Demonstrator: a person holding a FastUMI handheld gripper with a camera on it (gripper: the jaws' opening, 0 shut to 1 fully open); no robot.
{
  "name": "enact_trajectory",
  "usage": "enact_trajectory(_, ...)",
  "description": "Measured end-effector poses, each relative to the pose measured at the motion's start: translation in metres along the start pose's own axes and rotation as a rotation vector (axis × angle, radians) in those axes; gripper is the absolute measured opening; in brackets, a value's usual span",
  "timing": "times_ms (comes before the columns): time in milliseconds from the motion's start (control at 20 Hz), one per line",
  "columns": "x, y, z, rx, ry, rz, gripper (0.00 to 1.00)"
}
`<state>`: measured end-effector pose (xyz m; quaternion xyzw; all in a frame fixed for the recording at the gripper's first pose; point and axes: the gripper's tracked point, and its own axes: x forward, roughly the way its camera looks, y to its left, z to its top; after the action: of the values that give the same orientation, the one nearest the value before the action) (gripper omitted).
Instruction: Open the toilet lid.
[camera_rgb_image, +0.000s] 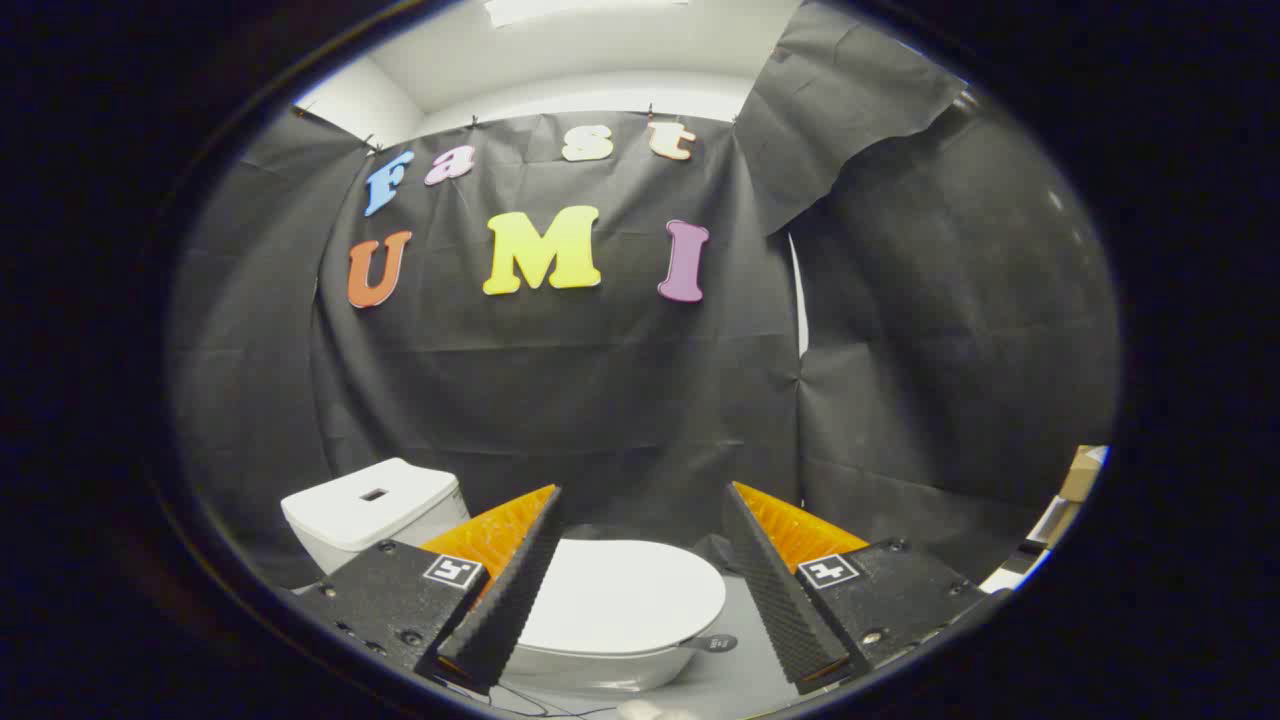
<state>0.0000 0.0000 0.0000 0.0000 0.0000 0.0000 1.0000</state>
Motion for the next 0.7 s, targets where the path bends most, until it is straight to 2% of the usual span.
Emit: enact_trajectory(700, 0.001, 0.013, -0.004, -0.045, 0.004, 0.013, 1.0)
